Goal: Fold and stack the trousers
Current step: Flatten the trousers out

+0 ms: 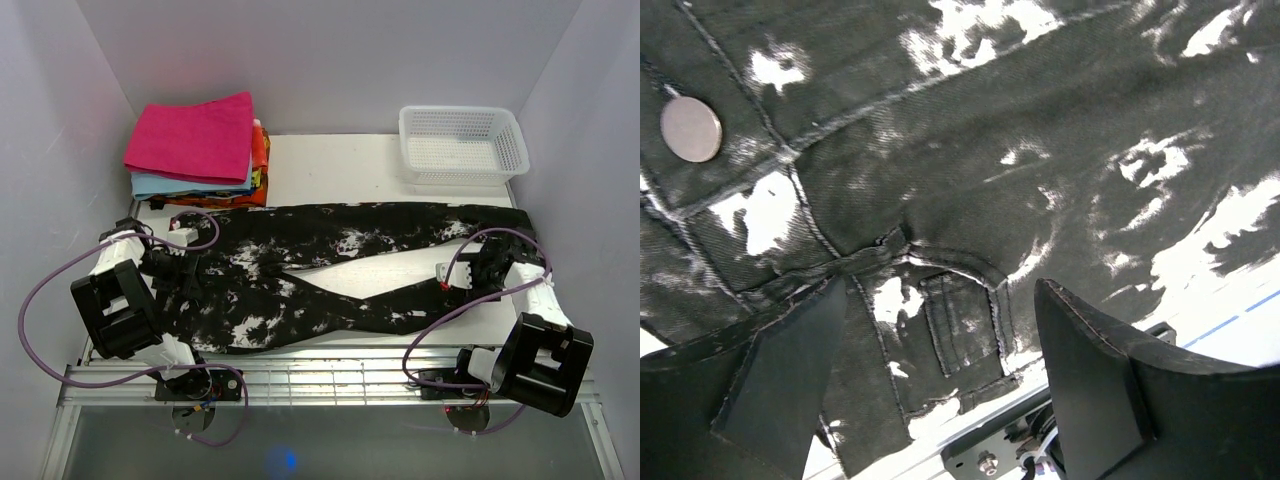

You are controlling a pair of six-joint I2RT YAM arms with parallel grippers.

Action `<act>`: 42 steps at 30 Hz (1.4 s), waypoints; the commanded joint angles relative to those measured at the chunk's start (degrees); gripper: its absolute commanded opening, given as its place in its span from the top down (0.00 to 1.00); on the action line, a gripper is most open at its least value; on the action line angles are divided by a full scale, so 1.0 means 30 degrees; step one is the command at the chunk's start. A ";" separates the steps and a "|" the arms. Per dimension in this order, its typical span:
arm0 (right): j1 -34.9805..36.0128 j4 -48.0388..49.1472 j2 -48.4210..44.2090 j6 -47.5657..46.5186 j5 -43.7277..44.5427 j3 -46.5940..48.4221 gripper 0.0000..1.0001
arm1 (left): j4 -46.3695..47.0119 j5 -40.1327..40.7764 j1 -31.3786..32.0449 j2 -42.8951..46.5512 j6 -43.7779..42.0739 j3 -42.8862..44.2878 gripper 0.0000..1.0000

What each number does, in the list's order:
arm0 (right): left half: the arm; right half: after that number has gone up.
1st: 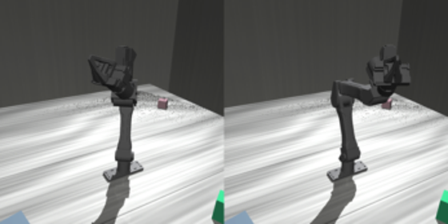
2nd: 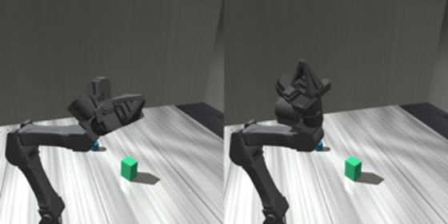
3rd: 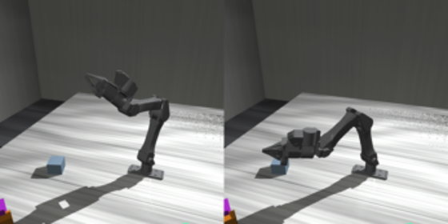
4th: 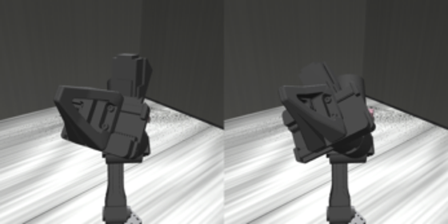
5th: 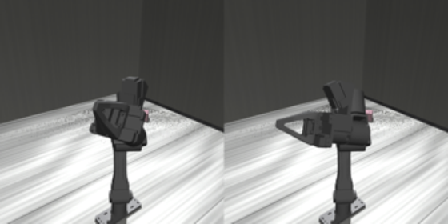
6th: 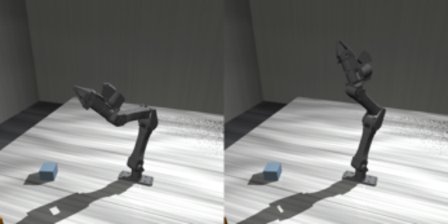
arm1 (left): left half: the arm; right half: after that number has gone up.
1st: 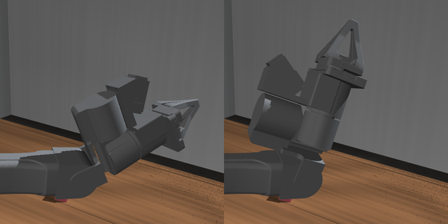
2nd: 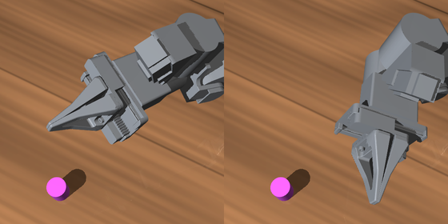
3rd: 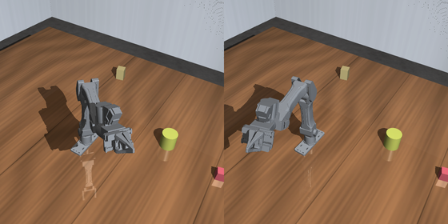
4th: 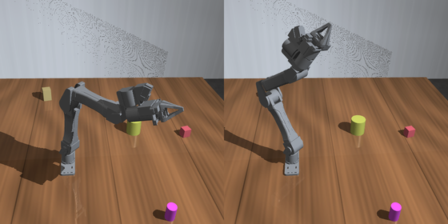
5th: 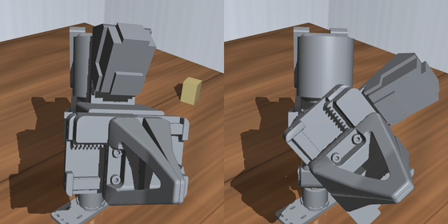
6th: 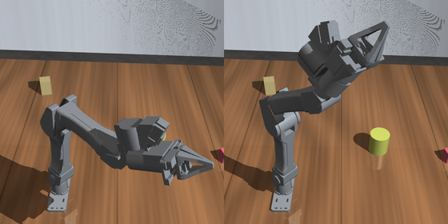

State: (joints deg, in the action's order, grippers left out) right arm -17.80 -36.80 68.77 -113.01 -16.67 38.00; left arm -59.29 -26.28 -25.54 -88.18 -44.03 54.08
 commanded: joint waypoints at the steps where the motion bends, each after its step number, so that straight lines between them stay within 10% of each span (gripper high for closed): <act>1: 0.0367 -0.0036 -0.0044 -0.5923 0.0367 -0.0919 0.32 | 0.0952 -0.0205 -0.0071 0.0244 0.0261 0.0107 0.15; 9: 0.0163 -0.5425 0.1773 -0.3551 0.0637 0.3793 0.92 | 0.1364 -0.0350 -0.0071 -0.0751 0.0731 0.1013 0.21; 16: -0.0013 -0.8271 0.0780 -0.3258 0.0253 0.6696 0.92 | 0.1920 -0.0205 -0.0100 -0.1016 0.1200 0.1571 0.24; 19: -0.0364 -0.9032 0.0602 -0.3404 0.0048 0.7577 0.89 | 0.1950 -0.0320 -0.0129 -0.1133 0.1142 0.1630 0.25; 25: -0.0132 -0.7602 -0.1237 -0.6942 -0.1097 0.4509 0.26 | 0.1599 -0.0907 -0.0129 -0.1397 0.1055 0.1806 0.23; 42: 0.2301 -0.2736 0.1069 -0.8241 0.2390 -0.0303 0.29 | 0.2506 -0.1259 -0.0129 -0.2100 0.0966 0.0577 0.23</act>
State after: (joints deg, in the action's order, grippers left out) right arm -11.27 -47.81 70.85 -114.43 -10.79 37.47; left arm -53.28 -27.53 -25.71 -94.45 -40.66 56.95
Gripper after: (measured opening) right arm 0.747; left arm 0.769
